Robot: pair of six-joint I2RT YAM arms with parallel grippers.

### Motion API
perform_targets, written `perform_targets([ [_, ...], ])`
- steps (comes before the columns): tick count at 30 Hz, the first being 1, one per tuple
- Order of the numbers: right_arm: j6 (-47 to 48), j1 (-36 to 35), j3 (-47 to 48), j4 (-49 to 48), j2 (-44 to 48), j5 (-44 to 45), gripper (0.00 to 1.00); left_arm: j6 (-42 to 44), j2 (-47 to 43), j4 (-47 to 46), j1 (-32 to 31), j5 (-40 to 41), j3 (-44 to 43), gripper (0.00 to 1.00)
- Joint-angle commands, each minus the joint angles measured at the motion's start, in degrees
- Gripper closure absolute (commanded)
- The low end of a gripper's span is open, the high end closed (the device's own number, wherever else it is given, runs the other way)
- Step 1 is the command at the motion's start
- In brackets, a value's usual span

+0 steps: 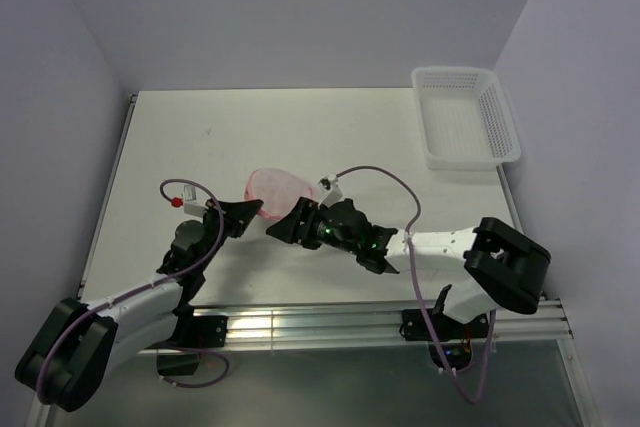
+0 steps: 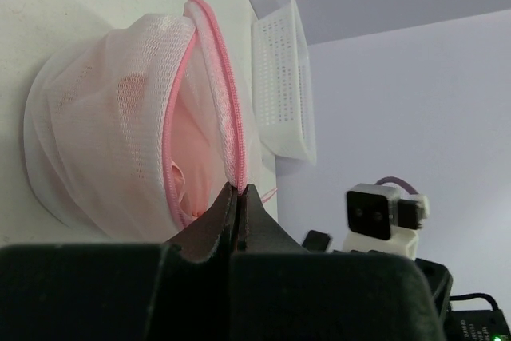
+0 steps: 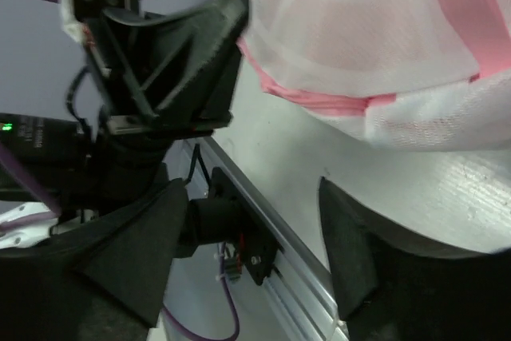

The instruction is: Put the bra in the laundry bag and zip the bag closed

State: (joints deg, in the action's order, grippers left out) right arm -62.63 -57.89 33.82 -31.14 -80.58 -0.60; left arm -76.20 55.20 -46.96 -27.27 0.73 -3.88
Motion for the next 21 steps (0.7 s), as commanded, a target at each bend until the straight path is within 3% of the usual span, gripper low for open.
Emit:
perform_targets([
  [1, -2.8, 0.3, 0.6, -4.6, -5.2, -3.1, 0.23, -0.9, -0.5, -2.6, -0.3, 0.2, -1.4, 1.0],
  [5, -2.1, 1.9, 3.5, -4.6, -7.8, -4.6, 0.18, -0.8, -2.5, -1.6, -0.4, -1.4, -0.4, 1.0],
  [9, 0.5, 3.6, 5.3, -3.1, -7.6, -0.5, 0.25, -0.6, -4.5, 0.6, -0.5, -1.3, 0.5, 1.0],
  [13, 0.7, 4.0, 6.0, -5.7, -8.8, -2.6, 0.3, -1.3, -4.7, 0.7, -0.6, -1.3, 1.4, 1.0],
  [21, -0.2, 5.2, 4.0, -6.5, -7.2, 1.3, 0.28, -2.4, -3.2, -1.0, -1.2, -1.6, 2.0, 1.0],
])
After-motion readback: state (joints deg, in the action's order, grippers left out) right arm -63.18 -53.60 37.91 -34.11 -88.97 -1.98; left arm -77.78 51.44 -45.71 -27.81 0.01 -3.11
